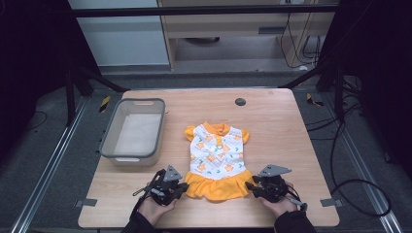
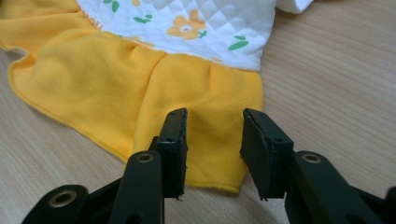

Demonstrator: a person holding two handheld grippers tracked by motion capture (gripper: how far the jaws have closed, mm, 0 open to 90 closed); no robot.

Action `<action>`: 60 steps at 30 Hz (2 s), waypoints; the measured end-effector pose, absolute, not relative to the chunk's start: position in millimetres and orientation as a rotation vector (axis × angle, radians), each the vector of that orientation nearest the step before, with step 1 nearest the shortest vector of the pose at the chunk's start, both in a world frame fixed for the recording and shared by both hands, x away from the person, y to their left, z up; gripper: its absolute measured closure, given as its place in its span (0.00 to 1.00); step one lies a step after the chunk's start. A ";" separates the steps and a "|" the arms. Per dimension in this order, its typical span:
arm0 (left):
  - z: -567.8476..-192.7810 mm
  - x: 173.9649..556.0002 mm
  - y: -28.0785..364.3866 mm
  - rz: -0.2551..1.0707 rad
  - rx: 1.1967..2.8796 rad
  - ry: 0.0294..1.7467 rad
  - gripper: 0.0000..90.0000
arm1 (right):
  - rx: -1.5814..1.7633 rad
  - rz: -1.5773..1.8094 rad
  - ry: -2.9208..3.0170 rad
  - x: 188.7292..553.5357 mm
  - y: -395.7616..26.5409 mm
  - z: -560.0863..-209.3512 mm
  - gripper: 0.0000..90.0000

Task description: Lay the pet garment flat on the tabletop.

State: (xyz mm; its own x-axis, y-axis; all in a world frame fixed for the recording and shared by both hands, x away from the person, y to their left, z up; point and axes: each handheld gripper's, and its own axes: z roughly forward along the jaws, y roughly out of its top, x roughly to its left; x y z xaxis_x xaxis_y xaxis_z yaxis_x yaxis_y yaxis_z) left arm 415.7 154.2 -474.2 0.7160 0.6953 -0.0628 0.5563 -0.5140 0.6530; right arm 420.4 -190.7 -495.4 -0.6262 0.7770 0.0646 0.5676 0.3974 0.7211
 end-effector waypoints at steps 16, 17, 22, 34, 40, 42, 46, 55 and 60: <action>-468.1 416.9 160.2 0.273 2.224 0.954 0.97 | 1.180 1.041 2.436 419.8 -189.3 -488.1 0.97; -465.5 416.2 162.0 0.275 2.215 0.954 0.97 | 1.173 1.079 2.425 417.1 -191.5 -483.0 0.97; -457.3 408.0 171.7 0.234 2.189 0.956 0.97 | 1.153 1.190 2.405 403.4 -200.0 -467.7 0.96; -468.8 400.4 165.9 0.233 2.261 0.967 0.78 | 1.106 1.106 2.465 393.7 -195.8 -480.2 0.80; -449.5 407.4 169.2 0.336 2.160 0.939 0.65 | 1.070 1.196 2.366 395.4 -197.7 -468.8 0.82; -442.1 415.0 167.7 0.379 2.131 0.927 0.65 | 1.064 1.233 2.337 399.0 -195.8 -465.8 0.85; -432.6 435.0 162.8 0.425 2.067 0.909 0.67 | 1.056 1.280 2.317 405.3 -189.2 -463.3 0.94; -424.7 477.5 139.2 0.535 2.003 0.982 0.87 | 1.068 1.257 2.333 417.9 -178.3 -467.6 1.00; -429.5 501.1 120.8 0.549 1.995 1.004 0.94 | 1.074 1.243 2.342 420.8 -172.4 -473.3 1.00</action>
